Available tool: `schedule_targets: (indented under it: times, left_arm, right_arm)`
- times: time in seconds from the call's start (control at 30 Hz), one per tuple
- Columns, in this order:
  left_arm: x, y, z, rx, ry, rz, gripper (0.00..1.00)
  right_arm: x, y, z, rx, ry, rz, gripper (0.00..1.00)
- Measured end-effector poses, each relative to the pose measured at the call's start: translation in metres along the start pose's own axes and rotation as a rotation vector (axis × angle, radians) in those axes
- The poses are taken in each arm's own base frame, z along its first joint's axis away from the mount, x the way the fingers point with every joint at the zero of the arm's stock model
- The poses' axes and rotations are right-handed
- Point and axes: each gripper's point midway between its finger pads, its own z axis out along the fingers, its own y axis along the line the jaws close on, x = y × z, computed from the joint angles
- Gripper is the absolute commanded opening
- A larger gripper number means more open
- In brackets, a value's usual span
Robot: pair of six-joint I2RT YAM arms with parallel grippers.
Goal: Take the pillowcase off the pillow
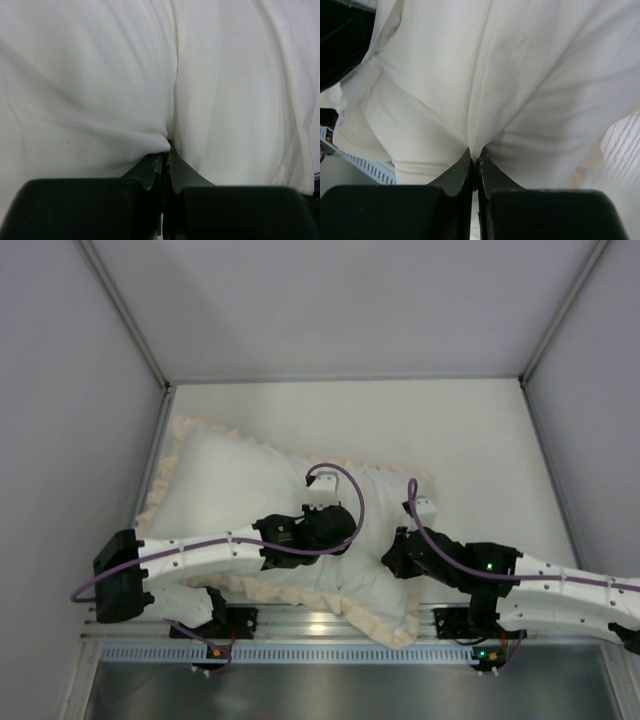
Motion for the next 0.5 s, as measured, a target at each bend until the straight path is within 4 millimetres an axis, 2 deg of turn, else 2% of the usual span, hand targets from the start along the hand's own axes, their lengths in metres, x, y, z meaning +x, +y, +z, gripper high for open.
schedule_targets:
  times: [0.17,0.27,0.4,0.5]
  left_arm:
    - [-0.003,0.005,0.006,-0.022,-0.003,-0.021,0.0]
    - [-0.012,0.017,0.018,-0.052,0.008,-0.078,0.0]
    - [-0.038,0.04,0.038,-0.088,0.034,-0.202,0.0]
    - [-0.058,0.05,0.044,-0.077,0.049,-0.272,0.0]
  right_arm:
    - [0.014,-0.005,-0.022,-0.039,0.007,0.05,0.0]
    - [0.021,-0.011,-0.033,-0.043,0.016,0.07,0.0]
    - [0.025,-0.022,-0.038,-0.017,0.006,0.106,0.0]
    - [0.026,-0.027,-0.033,0.024,-0.006,0.134,0.0]
